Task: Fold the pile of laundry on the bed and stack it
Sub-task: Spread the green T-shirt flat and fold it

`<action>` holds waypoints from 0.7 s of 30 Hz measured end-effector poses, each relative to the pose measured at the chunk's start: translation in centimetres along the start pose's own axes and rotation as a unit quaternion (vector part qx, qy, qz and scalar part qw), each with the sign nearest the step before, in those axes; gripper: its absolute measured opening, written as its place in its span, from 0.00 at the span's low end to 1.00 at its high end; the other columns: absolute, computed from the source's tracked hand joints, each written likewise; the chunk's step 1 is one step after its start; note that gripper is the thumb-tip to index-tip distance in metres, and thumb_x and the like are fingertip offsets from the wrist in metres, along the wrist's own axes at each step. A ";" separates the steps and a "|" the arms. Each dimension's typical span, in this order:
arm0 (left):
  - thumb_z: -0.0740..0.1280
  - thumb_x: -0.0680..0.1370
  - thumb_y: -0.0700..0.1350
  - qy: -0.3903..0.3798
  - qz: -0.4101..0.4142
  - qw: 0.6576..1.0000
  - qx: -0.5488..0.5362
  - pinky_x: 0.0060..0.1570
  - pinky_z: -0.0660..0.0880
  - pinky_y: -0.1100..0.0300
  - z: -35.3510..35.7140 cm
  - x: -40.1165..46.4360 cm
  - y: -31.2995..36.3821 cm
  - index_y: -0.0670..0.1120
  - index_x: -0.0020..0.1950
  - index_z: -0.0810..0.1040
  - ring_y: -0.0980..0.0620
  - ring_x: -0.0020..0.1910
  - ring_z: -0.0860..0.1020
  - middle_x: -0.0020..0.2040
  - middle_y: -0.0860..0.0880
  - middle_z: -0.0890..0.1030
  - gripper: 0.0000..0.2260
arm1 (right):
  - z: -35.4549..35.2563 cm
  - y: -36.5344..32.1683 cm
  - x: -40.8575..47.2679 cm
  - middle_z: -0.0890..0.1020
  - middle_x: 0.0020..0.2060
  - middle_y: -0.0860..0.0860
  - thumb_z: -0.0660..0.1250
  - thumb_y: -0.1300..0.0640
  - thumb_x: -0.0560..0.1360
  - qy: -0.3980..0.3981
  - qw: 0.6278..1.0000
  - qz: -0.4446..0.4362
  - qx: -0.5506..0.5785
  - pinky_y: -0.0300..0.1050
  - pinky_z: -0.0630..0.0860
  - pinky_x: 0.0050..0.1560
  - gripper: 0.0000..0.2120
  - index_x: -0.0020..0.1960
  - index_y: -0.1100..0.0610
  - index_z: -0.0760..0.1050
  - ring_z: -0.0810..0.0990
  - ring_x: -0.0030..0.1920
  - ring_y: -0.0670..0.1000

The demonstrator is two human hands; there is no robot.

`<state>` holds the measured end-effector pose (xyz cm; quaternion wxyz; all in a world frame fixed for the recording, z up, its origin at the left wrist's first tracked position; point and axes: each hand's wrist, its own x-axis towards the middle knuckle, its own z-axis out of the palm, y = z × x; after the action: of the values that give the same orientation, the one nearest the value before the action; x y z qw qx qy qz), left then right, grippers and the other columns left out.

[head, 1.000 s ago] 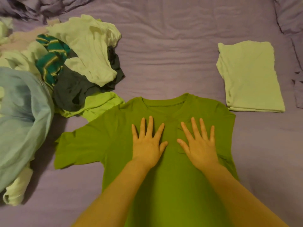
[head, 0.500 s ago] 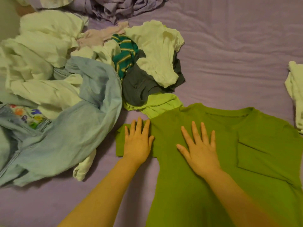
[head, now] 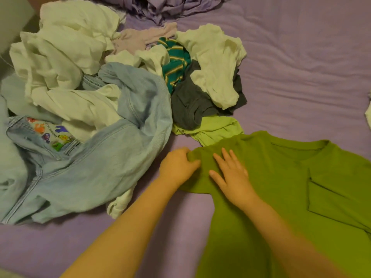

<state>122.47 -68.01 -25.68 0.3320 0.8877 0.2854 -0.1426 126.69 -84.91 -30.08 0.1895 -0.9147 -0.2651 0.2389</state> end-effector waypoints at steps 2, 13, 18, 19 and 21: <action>0.71 0.75 0.50 -0.084 -0.079 0.957 -0.265 0.36 0.74 0.64 -0.6 -0.8 2.8 0.46 0.40 0.76 0.49 0.39 0.78 0.38 0.46 0.80 0.09 | -2.0 -1.5 -0.9 0.62 0.74 0.52 0.58 0.51 0.81 0.024 0.959 0.061 0.276 0.31 0.58 0.68 0.23 0.74 0.54 0.62 0.62 0.72 0.48; 0.53 0.80 0.62 -0.230 -0.197 0.758 -0.578 0.45 0.78 0.49 3.1 -2.2 10.5 0.41 0.65 0.71 0.42 0.60 0.75 0.57 0.40 0.75 0.28 | -6.1 2.5 -3.3 0.71 0.67 0.58 0.69 0.64 0.73 0.110 0.897 0.208 0.375 0.31 0.64 0.51 0.38 0.77 0.56 0.52 0.70 0.65 0.50; 0.58 0.82 0.39 -0.038 0.009 0.954 -0.297 0.59 0.70 0.56 7.4 -2.4 9.5 0.39 0.68 0.72 0.46 0.61 0.75 0.60 0.41 0.77 0.15 | -5.8 6.3 -3.2 0.74 0.64 0.59 0.64 0.69 0.74 0.126 0.928 0.198 0.288 0.41 0.68 0.55 0.36 0.77 0.57 0.53 0.75 0.61 0.57; 0.57 0.81 0.37 -0.026 0.089 0.977 -0.190 0.64 0.65 0.59 8.4 -2.6 8.8 0.39 0.69 0.72 0.46 0.66 0.72 0.66 0.41 0.74 0.16 | -5.7 6.9 -3.1 0.74 0.65 0.59 0.64 0.69 0.74 0.132 0.936 0.179 0.274 0.41 0.67 0.54 0.35 0.77 0.57 0.53 0.75 0.61 0.57; 0.56 0.81 0.37 -0.041 0.188 0.981 -0.020 0.70 0.55 0.60 10.5 -2.7 7.6 0.43 0.73 0.67 0.45 0.73 0.62 0.74 0.42 0.66 0.19 | -5.5 7.9 -2.9 0.74 0.65 0.60 0.63 0.67 0.75 0.145 0.945 0.144 0.256 0.40 0.66 0.54 0.34 0.77 0.57 0.54 0.75 0.62 0.58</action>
<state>124.21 -80.84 -28.38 0.3819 0.9121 0.1024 -0.1080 130.60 -93.97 -28.41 0.4171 -0.8886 -0.0307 0.1885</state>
